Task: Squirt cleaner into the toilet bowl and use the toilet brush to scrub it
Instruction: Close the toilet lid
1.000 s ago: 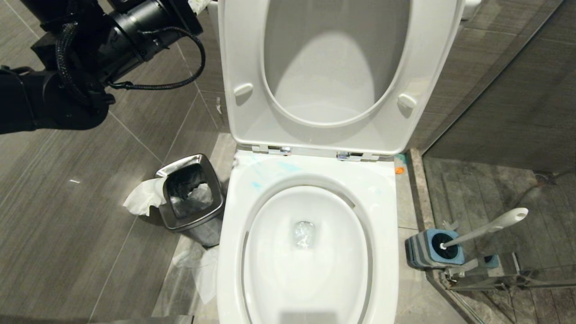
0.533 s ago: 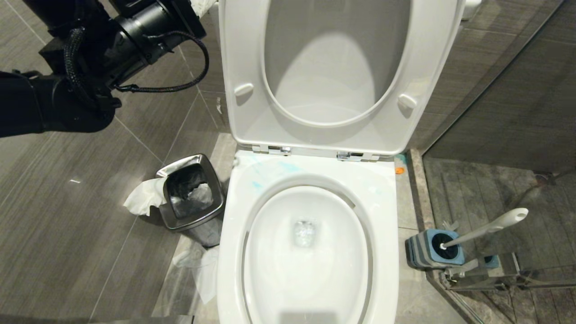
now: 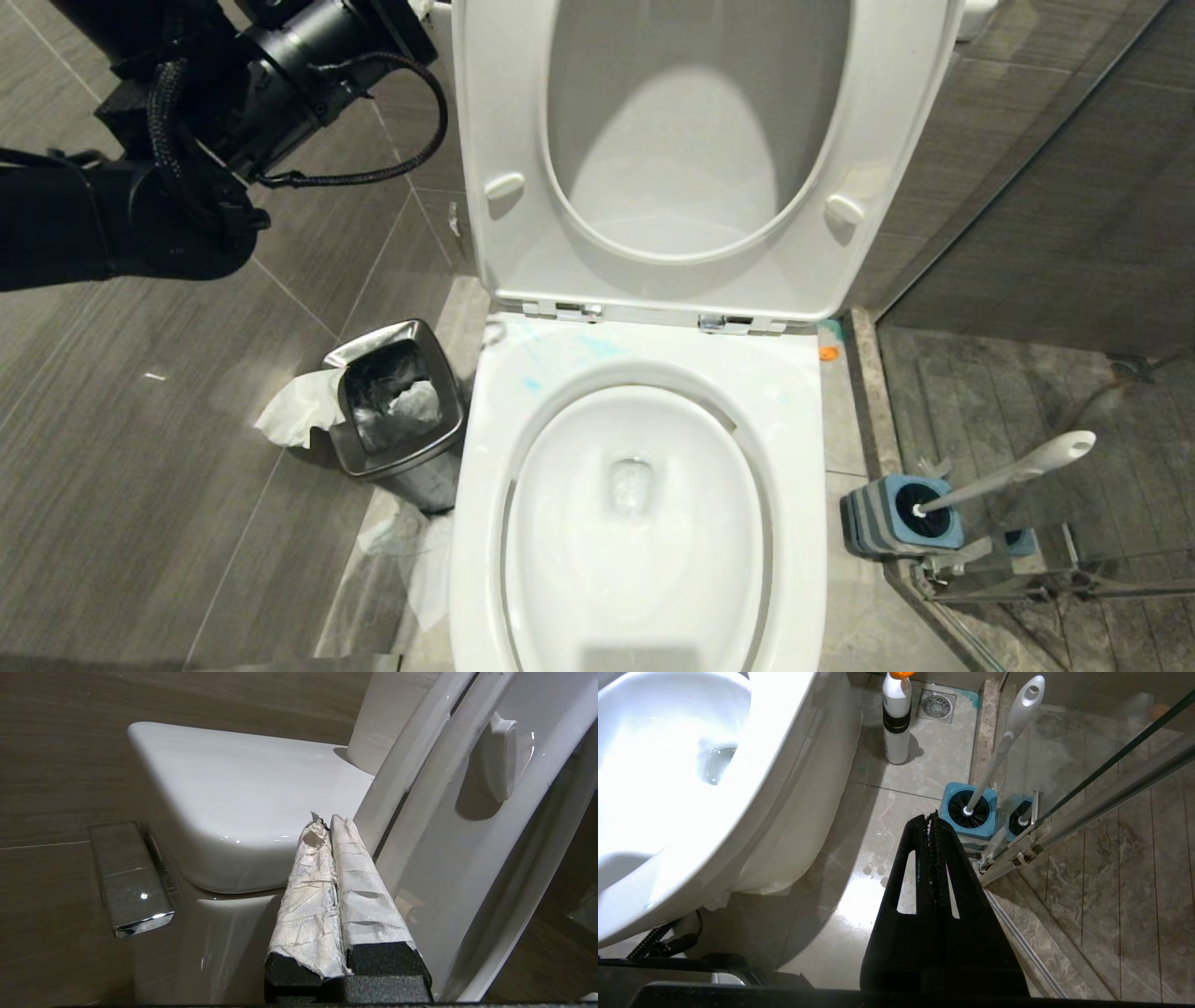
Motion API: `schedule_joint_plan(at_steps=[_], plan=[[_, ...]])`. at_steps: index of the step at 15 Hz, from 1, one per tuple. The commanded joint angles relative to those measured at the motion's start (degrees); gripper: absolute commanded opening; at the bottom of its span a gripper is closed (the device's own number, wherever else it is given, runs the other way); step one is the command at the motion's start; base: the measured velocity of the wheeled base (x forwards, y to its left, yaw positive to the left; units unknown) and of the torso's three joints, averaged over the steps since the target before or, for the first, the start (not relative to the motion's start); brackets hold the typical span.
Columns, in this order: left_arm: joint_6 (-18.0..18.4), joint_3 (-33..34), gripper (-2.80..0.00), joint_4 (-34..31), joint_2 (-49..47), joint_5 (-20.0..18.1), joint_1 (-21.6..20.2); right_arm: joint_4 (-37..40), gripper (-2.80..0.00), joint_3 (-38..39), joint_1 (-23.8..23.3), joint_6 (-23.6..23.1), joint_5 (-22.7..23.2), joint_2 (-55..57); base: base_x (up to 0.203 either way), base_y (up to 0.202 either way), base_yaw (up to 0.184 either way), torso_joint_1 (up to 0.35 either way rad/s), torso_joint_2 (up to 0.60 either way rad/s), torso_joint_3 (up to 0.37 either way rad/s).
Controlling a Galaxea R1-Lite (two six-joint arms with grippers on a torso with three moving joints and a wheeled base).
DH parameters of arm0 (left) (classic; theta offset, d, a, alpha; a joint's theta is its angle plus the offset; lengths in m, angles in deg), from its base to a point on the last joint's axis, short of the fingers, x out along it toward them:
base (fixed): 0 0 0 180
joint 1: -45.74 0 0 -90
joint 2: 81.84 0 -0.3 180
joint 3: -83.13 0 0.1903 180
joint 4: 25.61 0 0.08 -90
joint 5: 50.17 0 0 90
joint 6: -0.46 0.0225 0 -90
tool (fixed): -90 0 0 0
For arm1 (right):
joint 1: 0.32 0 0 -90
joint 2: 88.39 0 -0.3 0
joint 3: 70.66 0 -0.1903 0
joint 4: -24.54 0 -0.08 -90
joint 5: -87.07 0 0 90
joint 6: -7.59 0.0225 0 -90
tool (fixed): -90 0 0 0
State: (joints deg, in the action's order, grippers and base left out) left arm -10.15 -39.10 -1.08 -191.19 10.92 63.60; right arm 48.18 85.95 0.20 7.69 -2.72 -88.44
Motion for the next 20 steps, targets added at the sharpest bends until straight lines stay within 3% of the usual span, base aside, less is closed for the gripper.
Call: schedule_joint_plan(at_steps=[1, 4, 7, 11, 17, 20], plan=[[0.1, 0.1, -2.8, 1.2, -0.7, 0.1, 1.3, 0.0, -2.8, 0.0, 0.0, 0.0, 0.1, 0.0, 0.0, 0.0, 0.0, 0.0, 0.0, 0.0], [1.9, 0.3, -2.8, 2.4, -1.3, 2.2, 2.9, 0.0, -2.8, 0.0, 0.0, 0.0, 0.1, 0.0, 0.0, 0.0, 0.0, 0.0, 0.0, 0.0], [2.4, 1.2, -2.8, 2.4, -1.5, 1.9, 3.6, 0.0, -2.8, 0.0, 0.0, 0.0, 0.1, 0.0, 0.0, 0.0, 0.0, 0.0, 0.0, 0.0], [-1.2, 4.7, -2.8, 2.5, 0.2, -4.2, 2.9, 0.0, -2.8, 0.0, 0.0, 0.0, 0.1, 0.0, 0.0, 0.0, 0.0, 0.0, 0.0, 0.0], [-9.1, 5.0, -2.8, 2.4, 1.8, -5.0, 2.4, 0.0, -2.8, -0.1, 0.0, 0.0, 0.1, 0.0, 0.0, 0.0, 0.0, 0.0, 0.0, 0.0], [-12.6, 9.2, -2.8, 2.4, 4.4, -7.5, 1.6, 0.0, -2.8, 0.0, 0.0, 0.0, 0.1, 0.0, 0.0, 0.0, 0.0, 0.0, 0.0, 0.0]])
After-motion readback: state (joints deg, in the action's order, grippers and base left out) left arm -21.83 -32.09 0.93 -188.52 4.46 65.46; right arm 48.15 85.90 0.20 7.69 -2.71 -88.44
